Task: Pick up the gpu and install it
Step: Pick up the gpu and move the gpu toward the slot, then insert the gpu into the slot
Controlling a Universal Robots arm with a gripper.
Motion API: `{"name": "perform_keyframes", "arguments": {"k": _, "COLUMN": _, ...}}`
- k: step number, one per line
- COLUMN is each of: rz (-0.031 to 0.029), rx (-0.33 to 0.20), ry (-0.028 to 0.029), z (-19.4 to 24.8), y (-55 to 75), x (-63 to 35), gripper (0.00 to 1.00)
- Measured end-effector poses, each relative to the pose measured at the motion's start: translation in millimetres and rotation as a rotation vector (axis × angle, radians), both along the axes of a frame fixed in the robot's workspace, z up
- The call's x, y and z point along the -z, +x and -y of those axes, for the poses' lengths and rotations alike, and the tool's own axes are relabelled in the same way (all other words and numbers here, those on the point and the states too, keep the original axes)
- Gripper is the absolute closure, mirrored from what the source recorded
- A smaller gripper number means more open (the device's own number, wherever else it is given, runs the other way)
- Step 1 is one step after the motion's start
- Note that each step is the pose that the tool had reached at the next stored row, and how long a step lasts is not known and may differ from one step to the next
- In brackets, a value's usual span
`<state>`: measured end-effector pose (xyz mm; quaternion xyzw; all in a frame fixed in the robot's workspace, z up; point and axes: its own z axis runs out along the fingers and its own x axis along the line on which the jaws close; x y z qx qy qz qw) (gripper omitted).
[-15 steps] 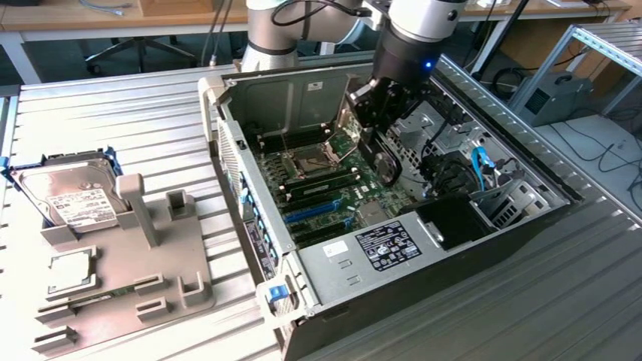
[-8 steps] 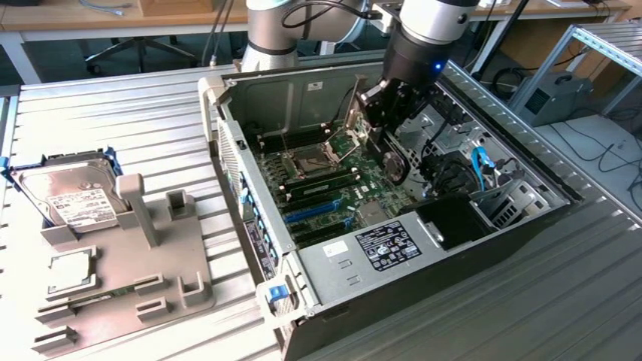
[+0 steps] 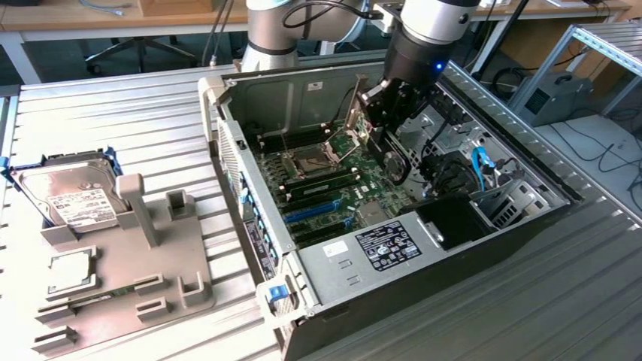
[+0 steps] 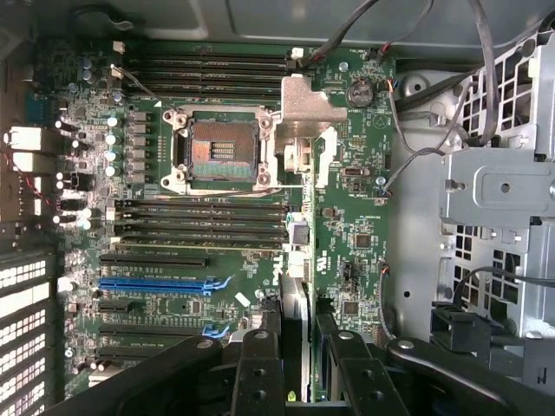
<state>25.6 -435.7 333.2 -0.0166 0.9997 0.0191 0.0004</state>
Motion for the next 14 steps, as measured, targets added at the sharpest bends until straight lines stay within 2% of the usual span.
{"name": "perform_keyframes", "arguments": {"k": 9, "rz": 0.0000, "rx": -0.005, "ry": 0.0000, "z": 0.0, "y": 0.0, "x": 0.0, "gripper": 0.74}}
{"name": "perform_keyframes", "arguments": {"k": 14, "rz": 0.0000, "rx": -0.080, "ry": 0.0000, "z": 0.0, "y": 0.0, "x": 0.0, "gripper": 0.74}}
